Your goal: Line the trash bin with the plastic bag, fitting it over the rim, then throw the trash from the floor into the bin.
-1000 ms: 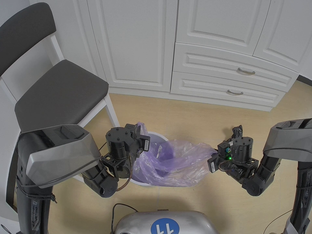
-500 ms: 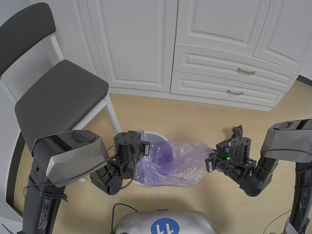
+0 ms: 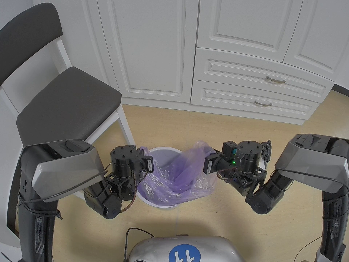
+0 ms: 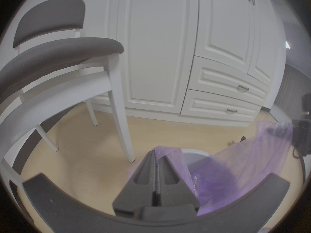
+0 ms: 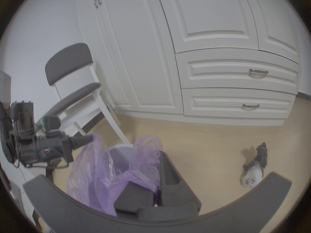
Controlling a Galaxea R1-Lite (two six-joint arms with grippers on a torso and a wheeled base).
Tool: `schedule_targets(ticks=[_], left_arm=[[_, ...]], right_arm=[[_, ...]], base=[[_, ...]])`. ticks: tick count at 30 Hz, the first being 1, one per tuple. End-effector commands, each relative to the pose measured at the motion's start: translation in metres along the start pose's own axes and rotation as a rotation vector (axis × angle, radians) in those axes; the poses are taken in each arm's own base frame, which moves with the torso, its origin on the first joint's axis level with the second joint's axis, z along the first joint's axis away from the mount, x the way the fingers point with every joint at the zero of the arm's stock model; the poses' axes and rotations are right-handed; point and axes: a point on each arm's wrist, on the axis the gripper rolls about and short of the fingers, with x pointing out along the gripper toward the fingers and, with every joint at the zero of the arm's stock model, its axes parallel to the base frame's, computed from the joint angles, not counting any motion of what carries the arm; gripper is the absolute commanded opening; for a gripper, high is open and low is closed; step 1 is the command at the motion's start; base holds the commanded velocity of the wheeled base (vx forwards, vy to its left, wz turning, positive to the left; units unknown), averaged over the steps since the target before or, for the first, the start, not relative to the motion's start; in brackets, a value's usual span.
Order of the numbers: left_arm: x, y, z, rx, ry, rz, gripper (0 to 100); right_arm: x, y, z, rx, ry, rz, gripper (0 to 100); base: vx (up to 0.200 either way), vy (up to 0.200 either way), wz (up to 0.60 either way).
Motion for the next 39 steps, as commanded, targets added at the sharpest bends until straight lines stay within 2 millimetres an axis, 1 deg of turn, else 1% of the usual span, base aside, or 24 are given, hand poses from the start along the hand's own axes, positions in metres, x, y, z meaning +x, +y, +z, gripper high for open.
schedule_targets(ticks=[1, 2, 3, 6, 9, 11, 16, 18, 21, 23, 25, 27, 28, 29, 30, 31, 33, 36, 37, 39], left_arm=[[-0.018, 0.019, 0.018, -0.082, -0.045, 0.027, 0], [-0.023, 0.022, 0.016, -0.099, -0.064, 0.026, 0], [-0.023, 0.022, 0.016, -0.099, -0.064, 0.026, 0], [-0.036, 0.027, 0.007, -0.095, -0.042, 0.031, 0], [-0.047, 0.032, 0.009, -0.099, -0.022, 0.035, 0], [-0.055, 0.037, 0.006, -0.093, 0.004, 0.046, 0], [-0.068, 0.046, -0.012, -0.071, 0.096, 0.064, 0], [-0.071, 0.05, -0.021, -0.067, 0.137, 0.067, 0], [-0.073, 0.059, -0.026, -0.063, 0.173, 0.063, 0], [-0.074, 0.065, -0.028, -0.069, 0.19, 0.041, 0], [-0.078, 0.072, -0.028, -0.066, 0.213, 0.031, 0], [-0.078, 0.072, -0.028, -0.066, 0.215, 0.031, 0], [-0.086, 0.078, -0.027, -0.046, 0.236, 0.013, 0], [-0.09, 0.081, -0.026, -0.025, 0.25, -0.004, 0], [-0.095, 0.085, -0.028, 0.004, 0.272, -0.022, 0], [-0.095, 0.085, -0.028, 0.004, 0.272, -0.022, 0], [-0.103, 0.092, -0.036, 0.058, 0.331, -0.057, 0], [-0.104, 0.096, -0.046, 0.085, 0.376, -0.062, 0], [-0.104, 0.096, -0.047, 0.087, 0.379, -0.062, 0], [-0.104, 0.098, -0.051, 0.093, 0.397, -0.058, 0]], right_arm=[[0.035, 0.012, -0.003, 0.075, -0.087, 0.019, 0], [0.043, 0.015, -0.001, 0.123, -0.118, 0.029, 0], [0.043, 0.015, -0.001, 0.123, -0.118, 0.029, 0], [0.053, 0.017, 0.0, 0.241, -0.154, 0.044, 0], [0.06, 0.022, 0.002, 0.341, -0.212, 0.074, 0], [0.061, 0.025, -0.003, 0.355, -0.207, 0.081, 0], [0.063, 0.024, -0.026, 0.345, -0.16, 0.071, 0], [0.064, 0.019, -0.036, 0.337, -0.138, 0.058, 0], [0.064, 0.011, -0.041, 0.327, -0.118, 0.035, 0], [0.061, 0.0, -0.042, 0.287, -0.101, 0.009, 0], [0.056, -0.017, -0.041, 0.197, -0.085, -0.03, 0], [0.056, -0.018, -0.041, 0.19, -0.084, -0.033, 0], [0.046, -0.035, -0.034, 0.083, -0.056, -0.074, 0], [0.04, -0.043, -0.032, 0.034, -0.04, -0.096, 0], [0.035, -0.05, -0.03, -0.009, -0.024, -0.103, 0], [0.035, -0.05, -0.03, -0.009, -0.024, -0.103, 0], [0.018, -0.065, -0.03, -0.098, 0.034, -0.086, 0], [0.002, -0.072, -0.035, -0.169, 0.114, -0.065, 0], [0.001, -0.072, -0.035, -0.175, 0.121, -0.063, 0], [-0.009, -0.074, -0.036, -0.212, 0.182, -0.057, 0]], base=[[0.0, 0.0, 0.0], [0.0, 0.0, 0.0], [0.0, 0.0, 0.0], [0.0, 0.0, 0.0], [0.0, 0.0, 0.0], [0.0, 0.0, 0.0], [0.0, 0.0, 0.0], [0.0, 0.0, 0.0], [0.0, 0.0, 0.0], [0.0, 0.0, 0.0], [0.0, 0.0, 0.0], [0.0, 0.0, 0.0], [0.0, 0.0, 0.0], [0.0, 0.0, 0.0], [0.0, 0.0, 0.0], [0.0, 0.0, 0.0], [0.0, 0.0, 0.0], [0.0, 0.0, 0.0], [0.0, 0.0, 0.0], [0.0, 0.0, 0.0]])
